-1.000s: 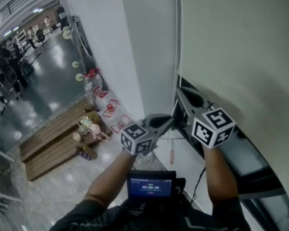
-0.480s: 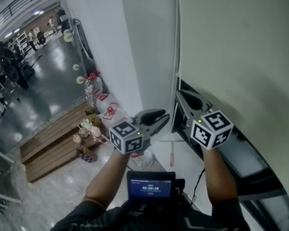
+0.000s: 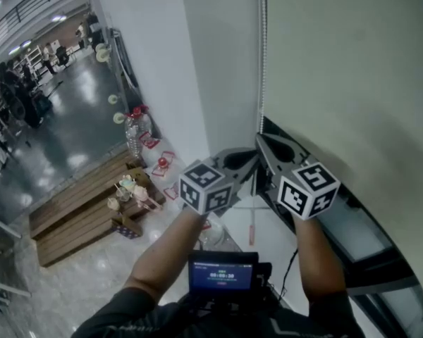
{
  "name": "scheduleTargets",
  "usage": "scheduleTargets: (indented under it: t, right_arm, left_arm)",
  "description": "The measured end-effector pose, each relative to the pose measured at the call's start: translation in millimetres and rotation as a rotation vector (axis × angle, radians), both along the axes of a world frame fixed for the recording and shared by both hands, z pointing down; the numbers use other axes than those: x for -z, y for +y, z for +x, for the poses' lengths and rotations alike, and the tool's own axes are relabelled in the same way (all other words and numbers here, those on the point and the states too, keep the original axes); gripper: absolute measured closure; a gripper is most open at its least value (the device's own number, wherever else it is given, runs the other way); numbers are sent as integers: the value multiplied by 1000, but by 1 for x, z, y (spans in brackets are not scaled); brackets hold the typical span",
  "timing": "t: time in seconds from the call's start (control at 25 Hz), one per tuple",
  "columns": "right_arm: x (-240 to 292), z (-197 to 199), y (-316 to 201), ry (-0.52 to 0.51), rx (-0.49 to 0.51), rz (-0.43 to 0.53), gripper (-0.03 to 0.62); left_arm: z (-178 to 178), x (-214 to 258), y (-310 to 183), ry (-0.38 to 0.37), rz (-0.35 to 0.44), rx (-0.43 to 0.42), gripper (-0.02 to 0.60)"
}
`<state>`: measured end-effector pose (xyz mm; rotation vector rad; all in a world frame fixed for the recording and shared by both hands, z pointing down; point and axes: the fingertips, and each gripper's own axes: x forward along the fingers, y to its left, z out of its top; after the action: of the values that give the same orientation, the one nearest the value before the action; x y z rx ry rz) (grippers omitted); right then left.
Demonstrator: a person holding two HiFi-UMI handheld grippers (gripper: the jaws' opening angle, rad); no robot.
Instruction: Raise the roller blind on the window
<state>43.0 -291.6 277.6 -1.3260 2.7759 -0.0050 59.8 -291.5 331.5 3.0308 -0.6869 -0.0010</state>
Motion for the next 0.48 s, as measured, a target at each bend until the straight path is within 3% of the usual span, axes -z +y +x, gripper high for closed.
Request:
scheduleTargets:
  t: [0.32, 0.48]
  right_arm:
    - [-13, -1, 1, 10, -7, -22, 592]
    - [-43, 2, 1, 5, -4, -84, 592]
  left_arm:
    - [1, -15, 5, -22, -1, -34, 580]
    - [3, -45, 8, -43, -63, -36, 580]
